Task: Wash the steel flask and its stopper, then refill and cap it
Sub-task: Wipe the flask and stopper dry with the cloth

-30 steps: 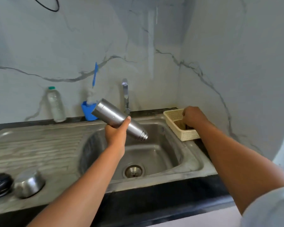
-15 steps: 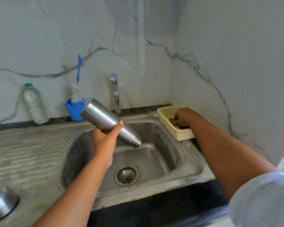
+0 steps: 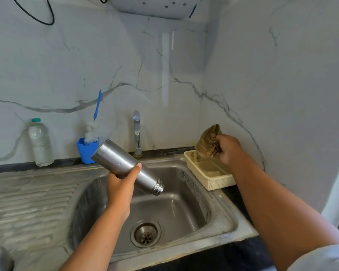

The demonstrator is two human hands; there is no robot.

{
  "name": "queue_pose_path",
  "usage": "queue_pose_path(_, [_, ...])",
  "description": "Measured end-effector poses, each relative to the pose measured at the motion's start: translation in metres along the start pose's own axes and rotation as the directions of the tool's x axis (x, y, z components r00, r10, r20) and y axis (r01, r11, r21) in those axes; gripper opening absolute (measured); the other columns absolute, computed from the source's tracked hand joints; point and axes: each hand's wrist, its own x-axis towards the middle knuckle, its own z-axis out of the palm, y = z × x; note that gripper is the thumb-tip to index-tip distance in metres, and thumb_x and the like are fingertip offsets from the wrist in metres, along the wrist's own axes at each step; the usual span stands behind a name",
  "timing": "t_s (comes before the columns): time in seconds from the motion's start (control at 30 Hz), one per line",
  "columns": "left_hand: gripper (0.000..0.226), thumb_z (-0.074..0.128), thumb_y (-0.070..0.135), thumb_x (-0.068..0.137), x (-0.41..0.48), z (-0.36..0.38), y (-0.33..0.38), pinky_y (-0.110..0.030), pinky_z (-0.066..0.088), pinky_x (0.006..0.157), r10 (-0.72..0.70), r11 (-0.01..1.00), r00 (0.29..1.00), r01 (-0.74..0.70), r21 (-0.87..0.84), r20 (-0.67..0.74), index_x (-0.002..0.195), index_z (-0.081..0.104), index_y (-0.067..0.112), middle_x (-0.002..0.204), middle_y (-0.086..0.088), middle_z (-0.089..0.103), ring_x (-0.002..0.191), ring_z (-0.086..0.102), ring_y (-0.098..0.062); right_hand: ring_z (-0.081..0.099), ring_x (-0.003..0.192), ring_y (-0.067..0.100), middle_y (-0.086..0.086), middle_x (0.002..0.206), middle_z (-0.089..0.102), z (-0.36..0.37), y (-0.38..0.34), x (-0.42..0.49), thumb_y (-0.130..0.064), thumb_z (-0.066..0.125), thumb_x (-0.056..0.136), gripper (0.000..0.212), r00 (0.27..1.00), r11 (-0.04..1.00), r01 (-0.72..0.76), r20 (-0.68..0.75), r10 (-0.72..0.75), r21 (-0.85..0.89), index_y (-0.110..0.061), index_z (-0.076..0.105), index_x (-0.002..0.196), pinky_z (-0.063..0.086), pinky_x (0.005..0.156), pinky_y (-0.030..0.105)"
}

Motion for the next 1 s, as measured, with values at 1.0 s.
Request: queue_pose_path(1.0, [0.051,0.08,0.032,0.088,0.012,-0.014,0.023,-0.036,0.057,0.087,-0.063,0.992,0.988,0.047,-0.118,-0.14,0.131,0.055,0.017,0.119,-0.003,0.069,0.104,0.069,-0.017,0.067,0.115,0.033,0.021,0.122,0.071,0.111,0.104,-0.074,-0.023,0.042,0.11,0.036,0.814,0.894,-0.441,0.455,0.36,0.082,0.0,0.063,0.129,0.054,0.097,0.047])
